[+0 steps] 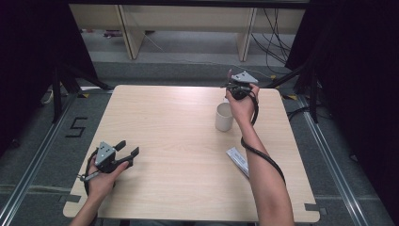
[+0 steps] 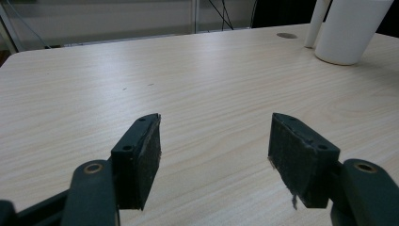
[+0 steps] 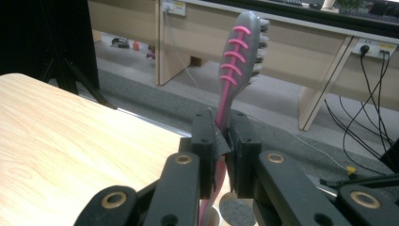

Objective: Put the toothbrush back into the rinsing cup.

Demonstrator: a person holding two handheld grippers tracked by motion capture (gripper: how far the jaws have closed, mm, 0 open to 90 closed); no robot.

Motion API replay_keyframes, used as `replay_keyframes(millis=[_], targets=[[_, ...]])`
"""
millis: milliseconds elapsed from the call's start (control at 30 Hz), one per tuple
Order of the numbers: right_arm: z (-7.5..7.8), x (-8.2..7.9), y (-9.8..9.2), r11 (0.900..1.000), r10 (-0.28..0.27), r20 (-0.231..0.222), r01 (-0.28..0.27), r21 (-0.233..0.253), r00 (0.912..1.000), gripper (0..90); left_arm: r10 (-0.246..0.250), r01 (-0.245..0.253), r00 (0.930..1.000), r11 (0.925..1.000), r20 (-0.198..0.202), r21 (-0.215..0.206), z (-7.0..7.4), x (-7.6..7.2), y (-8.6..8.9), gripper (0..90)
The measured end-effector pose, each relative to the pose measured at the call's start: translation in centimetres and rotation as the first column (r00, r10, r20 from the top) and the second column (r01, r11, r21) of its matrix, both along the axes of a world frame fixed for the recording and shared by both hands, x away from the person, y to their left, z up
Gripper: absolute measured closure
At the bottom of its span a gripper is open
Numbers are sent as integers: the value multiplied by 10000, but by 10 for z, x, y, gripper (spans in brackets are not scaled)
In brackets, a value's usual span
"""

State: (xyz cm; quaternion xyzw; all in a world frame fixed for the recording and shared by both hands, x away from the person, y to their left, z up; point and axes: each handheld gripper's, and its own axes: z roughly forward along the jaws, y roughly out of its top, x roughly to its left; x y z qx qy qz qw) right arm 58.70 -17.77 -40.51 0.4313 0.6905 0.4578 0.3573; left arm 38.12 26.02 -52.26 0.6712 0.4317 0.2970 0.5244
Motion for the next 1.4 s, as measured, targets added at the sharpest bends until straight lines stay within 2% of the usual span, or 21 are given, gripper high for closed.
replay_keyframes(millis=[133, 200, 233, 300, 333, 533, 567, 600, 633, 667, 733, 867, 933, 1033, 1100, 1267, 1300, 1367, 1400], targets=[[-3, 2, -1, 9999, 103, -54, -103, -93, 9999, 832, 3, -3, 10000, 10000, 1, -7, 0, 0, 0, 348], [-5, 1, 0, 10000, 67, -241, -68, -55, 9997, 832, -2, 2, 10000, 10000, 4, 2, 0, 0, 0, 348], [-5, 2, -2, 9996, 136, -128, -139, -241, 9998, 832, 1, -1, 10000, 10000, -1, -2, 0, 0, 0, 348], [-6, 1, 0, 10000, 53, -235, -55, -78, 9997, 832, 3, -3, 10000, 10000, 2, -1, 0, 0, 0, 348], [-7, 2, 0, 9999, 10, -128, -12, -150, 9999, 832, 4, -4, 10000, 10000, 5, -5, 0, 0, 0, 348], [-9, 2, -1, 9996, 0, -218, -6, -286, 9998, 832, 0, 0, 10000, 10000, 6, -15, 0, 0, 0, 348], [-9, 2, -1, 9999, 56, -449, -63, -157, 9990, 832, -1, 1, 10000, 10000, 6, -19, 0, 0, 0, 348], [-10, 2, -3, 9988, 112, -485, -135, -464, 9988, 832, -1, 1, 10000, 10000, 4, -18, 0, 0, 0, 347], [-10, 2, -3, 9988, 112, -485, -135, -464, 9988, 832, -1, 1, 10000, 10000, 4, -18, 0, 0, 0, 348], [-12, 2, -2, 9997, -23, -593, 8, -251, 9982, 832, 1, -1, 10000, 10000, 8, -9, 0, 0, 0, 348], [-15, 2, -3, 9998, 22, -742, -38, -220, 9972, 832, -9, 9, 10000, 10000, 10, -8, 0, 0, 0, 348], [-18, 3, -4, 9992, 79, -725, -107, -381, 9973, 831, -7, 7, 10000, 10000, -2, 15, 0, 0, 0, 348], [-19, 2, -4, 9996, -7, -764, -16, -297, 9971, 831, -3, 3, 10000, 10000, -13, 21, 0, 0, 0, 348], [-21, 1, -3, 9996, -49, -1021, 22, -268, 9948, 831, -6, 6, 10000, 10000, -15, 24, 0, 0, 0, 348], [-24, 2, -3, 9995, -37, -859, 9, -325, 9963, 830, -12, 12, 10000, 10000, -7, 15, 0, 0, 0, 348], [-24, 1, -3, 9989, -17, -993, -29, -463, 9951, 829, -18, 18, 10000, 10000, -14, 24, 0, 0, 0, 348], [-24, 1, -3, 9993, 48, -1078, -89, -374, 9942, 829, -19, 19, 10000, 10000, -16, 28, 0, 0, 0, 348], [-25, 2, -3, 9992, 10, -894, -46, -400, 9960, 829, -16, 16, 10000, 10000, -19, 33, 0, 0, 0, 348], [-25, 2, -3, 9994, 12, -957, -46, -350, 9954, 828, -28, 29, 10000, 10000, -25, 35, 0, 0, 0, 348]])
